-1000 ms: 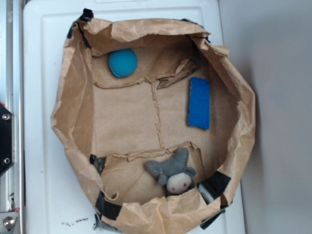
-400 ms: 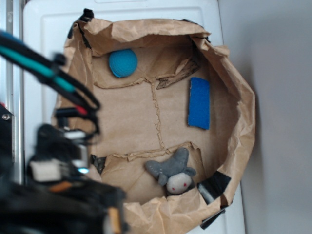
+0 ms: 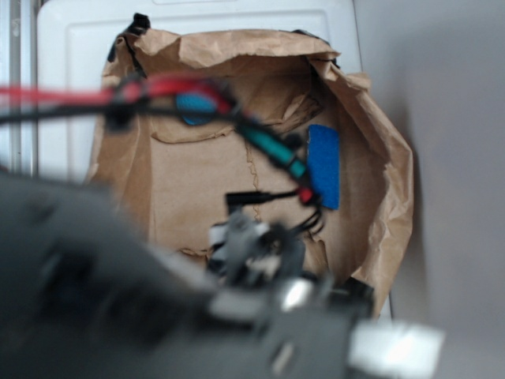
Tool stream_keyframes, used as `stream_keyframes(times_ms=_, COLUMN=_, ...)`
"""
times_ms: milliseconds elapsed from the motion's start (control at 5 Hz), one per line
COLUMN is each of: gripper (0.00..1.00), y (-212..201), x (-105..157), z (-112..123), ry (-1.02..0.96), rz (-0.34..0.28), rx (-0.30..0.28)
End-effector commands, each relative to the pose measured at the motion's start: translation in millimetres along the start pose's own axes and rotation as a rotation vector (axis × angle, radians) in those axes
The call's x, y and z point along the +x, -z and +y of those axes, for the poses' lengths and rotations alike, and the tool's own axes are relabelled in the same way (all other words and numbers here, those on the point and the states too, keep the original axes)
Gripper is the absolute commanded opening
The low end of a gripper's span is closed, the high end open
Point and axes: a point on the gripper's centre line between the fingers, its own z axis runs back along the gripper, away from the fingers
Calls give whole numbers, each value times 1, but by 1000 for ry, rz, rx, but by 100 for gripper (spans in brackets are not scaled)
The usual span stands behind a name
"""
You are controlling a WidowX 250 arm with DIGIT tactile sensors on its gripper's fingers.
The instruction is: Grab the gray animal.
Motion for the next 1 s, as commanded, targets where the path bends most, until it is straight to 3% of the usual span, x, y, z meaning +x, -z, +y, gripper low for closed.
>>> stream_keyframes(times_ms=0, gripper=100, y=-16, x=9, z=1, ry=5, rz=-54, rx=-14)
stream_keyframes(times_ms=400, gripper=100, y=-16, x=9, z=1, ry=5, rz=-54, rx=-14)
stream_keyframes(times_ms=600, gripper=100, y=18, x=35, z=11, ry=13, rz=37, rx=-55)
stream_keyframes(times_ms=800, gripper=100, y=29, x=53, z=17, ry=33, rz=10, rx=-62)
